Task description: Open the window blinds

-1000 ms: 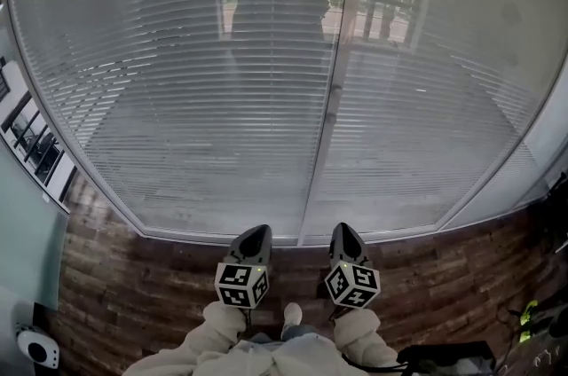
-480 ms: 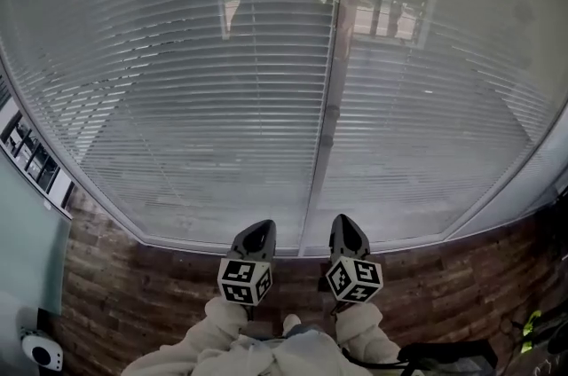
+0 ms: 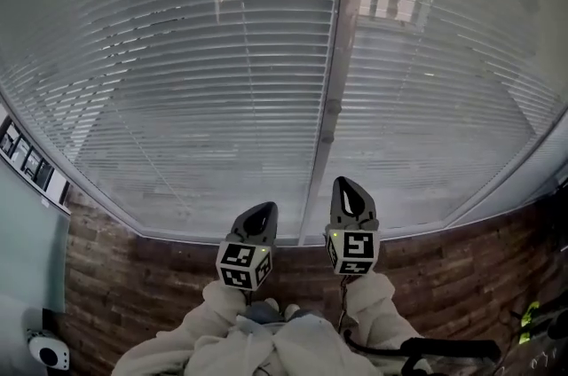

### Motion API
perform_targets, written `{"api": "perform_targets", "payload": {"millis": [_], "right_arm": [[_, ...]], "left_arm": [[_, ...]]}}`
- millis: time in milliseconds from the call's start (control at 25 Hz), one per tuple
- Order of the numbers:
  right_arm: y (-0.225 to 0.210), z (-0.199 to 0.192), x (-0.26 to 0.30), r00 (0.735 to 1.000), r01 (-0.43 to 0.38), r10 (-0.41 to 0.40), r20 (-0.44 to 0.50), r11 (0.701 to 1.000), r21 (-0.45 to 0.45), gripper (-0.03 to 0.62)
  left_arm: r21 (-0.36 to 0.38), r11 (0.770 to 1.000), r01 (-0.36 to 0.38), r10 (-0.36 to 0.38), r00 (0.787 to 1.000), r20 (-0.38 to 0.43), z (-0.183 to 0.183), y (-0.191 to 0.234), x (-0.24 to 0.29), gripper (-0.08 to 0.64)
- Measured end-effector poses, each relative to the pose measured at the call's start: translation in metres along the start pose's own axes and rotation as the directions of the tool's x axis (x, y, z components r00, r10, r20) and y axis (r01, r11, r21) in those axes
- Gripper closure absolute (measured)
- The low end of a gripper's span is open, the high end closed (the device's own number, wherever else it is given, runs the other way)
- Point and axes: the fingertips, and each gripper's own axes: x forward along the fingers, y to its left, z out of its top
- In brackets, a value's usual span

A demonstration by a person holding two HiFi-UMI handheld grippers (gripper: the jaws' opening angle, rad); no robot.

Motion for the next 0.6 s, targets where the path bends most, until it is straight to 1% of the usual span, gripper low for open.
{"api": "perform_targets", "payload": {"millis": [40, 80, 120, 160, 200, 240, 280, 360, 400, 440, 480, 520, 560, 600], "right_arm": [[0.002, 0.009, 0.008, 1.000, -0.014, 0.014, -0.001, 0.994, -0.106, 0.577], [0.004, 0.016, 0.016, 1.000, -0.029, 0.028, -0.007, 0.980, -0.198, 0.567], [0.005, 0.021, 0.022, 0.999, -0.039, 0.034, -0.021, 0.960, -0.279, 0.532], [0.006, 0.022, 0.027, 0.999, -0.046, 0.033, -0.042, 0.933, -0.356, 0.478], [0.009, 0.020, 0.029, 0.998, -0.052, 0.027, -0.064, 0.898, -0.437, 0.458], [0.012, 0.017, 0.032, 0.996, -0.058, 0.016, -0.084, 0.850, -0.524, 0.444], [0.014, 0.014, 0.035, 0.995, -0.064, 0.002, -0.101, 0.788, -0.613, 0.431], [0.014, 0.006, 0.051, 0.991, -0.084, -0.027, -0.132, 0.644, -0.761, 0.420], [0.012, 0.003, 0.061, 0.988, -0.100, -0.041, -0.151, 0.574, -0.813, 0.419], [0.009, 0.002, 0.071, 0.983, -0.122, -0.055, -0.173, 0.510, -0.852, 0.419], [0.005, 0.002, 0.081, 0.978, -0.143, -0.069, -0.195, 0.454, -0.880, 0.419], [-0.001, 0.004, 0.090, 0.974, -0.161, -0.083, -0.212, 0.405, -0.900, 0.419], [-0.006, 0.006, 0.098, 0.971, -0.173, -0.095, -0.221, 0.364, -0.915, 0.419], [-0.009, 0.009, 0.105, 0.969, -0.180, -0.102, -0.225, 0.331, -0.926, 0.419]], "left_arm": [[0.007, 1.000, 0.006, -0.006, 1.000, 0.006, 0.003, 0.000, 0.003, 0.557], [0.012, 1.000, 0.011, -0.011, 1.000, 0.012, 0.005, 0.001, 0.005, 0.557], [0.012, 1.000, 0.015, -0.015, 1.000, 0.016, 0.005, 0.002, 0.007, 0.557], [0.009, 1.000, 0.018, -0.018, 1.000, 0.019, 0.004, 0.003, 0.007, 0.557], [0.007, 1.000, 0.021, -0.022, 1.000, 0.019, 0.001, 0.003, 0.005, 0.557], [0.006, 1.000, 0.023, -0.024, 1.000, 0.019, -0.003, 0.004, 0.002, 0.557], [0.006, 1.000, 0.024, -0.024, 1.000, 0.017, -0.006, 0.006, 0.001, 0.557], [0.002, 1.000, 0.024, -0.024, 1.000, 0.015, -0.009, 0.011, 0.006, 0.557], [0.000, 1.000, 0.022, -0.022, 1.000, 0.013, -0.008, 0.013, 0.011, 0.557], [-0.002, 1.000, 0.020, -0.020, 1.000, 0.011, -0.005, 0.015, 0.016, 0.557], [-0.004, 1.000, 0.018, -0.018, 1.000, 0.009, 0.001, 0.017, 0.021, 0.557], [-0.006, 1.000, 0.016, -0.016, 1.000, 0.008, 0.008, 0.018, 0.025, 0.557], [-0.008, 1.000, 0.015, -0.015, 1.000, 0.007, 0.016, 0.019, 0.029, 0.557], [-0.009, 1.000, 0.013, -0.013, 1.000, 0.008, 0.022, 0.020, 0.033, 0.557]]}}
